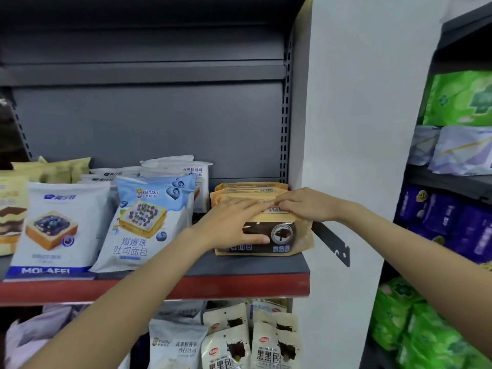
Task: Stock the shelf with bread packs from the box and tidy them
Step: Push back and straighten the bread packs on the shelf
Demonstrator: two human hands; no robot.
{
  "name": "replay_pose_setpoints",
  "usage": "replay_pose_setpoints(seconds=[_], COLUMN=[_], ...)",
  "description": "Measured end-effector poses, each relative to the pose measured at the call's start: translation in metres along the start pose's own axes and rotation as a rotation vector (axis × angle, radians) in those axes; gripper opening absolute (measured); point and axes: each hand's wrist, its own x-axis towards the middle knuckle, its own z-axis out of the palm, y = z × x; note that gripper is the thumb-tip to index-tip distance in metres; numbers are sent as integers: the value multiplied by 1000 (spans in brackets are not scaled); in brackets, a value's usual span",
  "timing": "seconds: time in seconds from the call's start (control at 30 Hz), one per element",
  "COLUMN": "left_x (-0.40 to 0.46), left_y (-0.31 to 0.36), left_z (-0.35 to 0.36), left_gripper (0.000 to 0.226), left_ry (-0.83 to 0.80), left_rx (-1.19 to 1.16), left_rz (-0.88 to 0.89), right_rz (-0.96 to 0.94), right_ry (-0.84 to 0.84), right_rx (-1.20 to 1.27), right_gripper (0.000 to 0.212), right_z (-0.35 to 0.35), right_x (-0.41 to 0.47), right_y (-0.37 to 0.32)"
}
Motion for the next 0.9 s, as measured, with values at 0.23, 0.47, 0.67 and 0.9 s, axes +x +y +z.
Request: replay_pose_setpoints(seconds=[0.23,0.47,0.67,0.9], left_x=[-6,-9,-14,-14], left_y=[-9,-7,-5,0], left_z=[1,0,-1,-6], left_gripper=[100,96,96,77], left_ry=[39,73,91,46], left_rx=[15,8,39,-50], left_rz=[-61,-72,-90,-120], right_rz=[-191,-57,-47,-200], right_ry=[112,-228,-239,-73], right_rx=[-126,-104,-235,-300], right_gripper=[36,55,56,45], right_z=[-18,-2,-7,-26], right_x=[46,86,83,103], right_y=[11,5,23,15])
